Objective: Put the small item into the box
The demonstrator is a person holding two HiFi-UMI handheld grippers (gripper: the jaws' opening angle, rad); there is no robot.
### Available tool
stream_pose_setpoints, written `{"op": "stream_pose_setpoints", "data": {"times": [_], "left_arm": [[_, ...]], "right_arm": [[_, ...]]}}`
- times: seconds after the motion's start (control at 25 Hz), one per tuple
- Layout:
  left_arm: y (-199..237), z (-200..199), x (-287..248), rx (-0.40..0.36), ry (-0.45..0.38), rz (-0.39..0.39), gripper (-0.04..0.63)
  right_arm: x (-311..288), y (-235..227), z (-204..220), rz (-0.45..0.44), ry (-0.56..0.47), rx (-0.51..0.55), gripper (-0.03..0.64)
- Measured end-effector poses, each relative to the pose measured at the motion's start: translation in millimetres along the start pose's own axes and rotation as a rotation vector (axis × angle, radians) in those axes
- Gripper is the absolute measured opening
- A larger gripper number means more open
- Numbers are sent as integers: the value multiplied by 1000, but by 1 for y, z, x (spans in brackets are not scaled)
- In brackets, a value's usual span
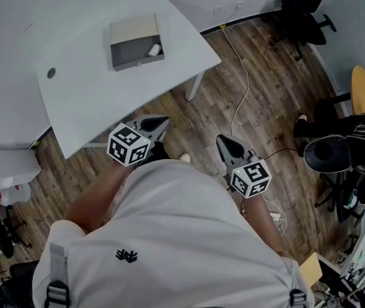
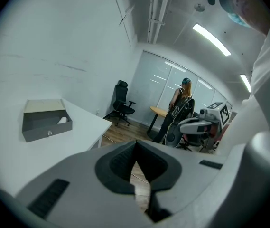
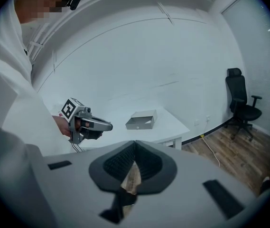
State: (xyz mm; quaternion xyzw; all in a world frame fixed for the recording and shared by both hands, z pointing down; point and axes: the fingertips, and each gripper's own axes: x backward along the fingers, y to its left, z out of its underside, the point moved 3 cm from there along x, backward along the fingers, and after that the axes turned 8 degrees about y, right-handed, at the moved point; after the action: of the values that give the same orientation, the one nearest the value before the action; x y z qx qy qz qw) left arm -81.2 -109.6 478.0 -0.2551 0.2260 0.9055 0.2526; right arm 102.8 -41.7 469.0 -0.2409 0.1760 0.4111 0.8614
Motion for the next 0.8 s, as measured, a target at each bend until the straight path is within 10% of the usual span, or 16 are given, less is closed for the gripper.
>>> {"op": "stream_pose_setpoints", "data": {"times": [0.8], "left_arm": [[-7,10,-7,3,24,7,6]], "right_arm": [[5,1,10,7,11,7,6]]}}
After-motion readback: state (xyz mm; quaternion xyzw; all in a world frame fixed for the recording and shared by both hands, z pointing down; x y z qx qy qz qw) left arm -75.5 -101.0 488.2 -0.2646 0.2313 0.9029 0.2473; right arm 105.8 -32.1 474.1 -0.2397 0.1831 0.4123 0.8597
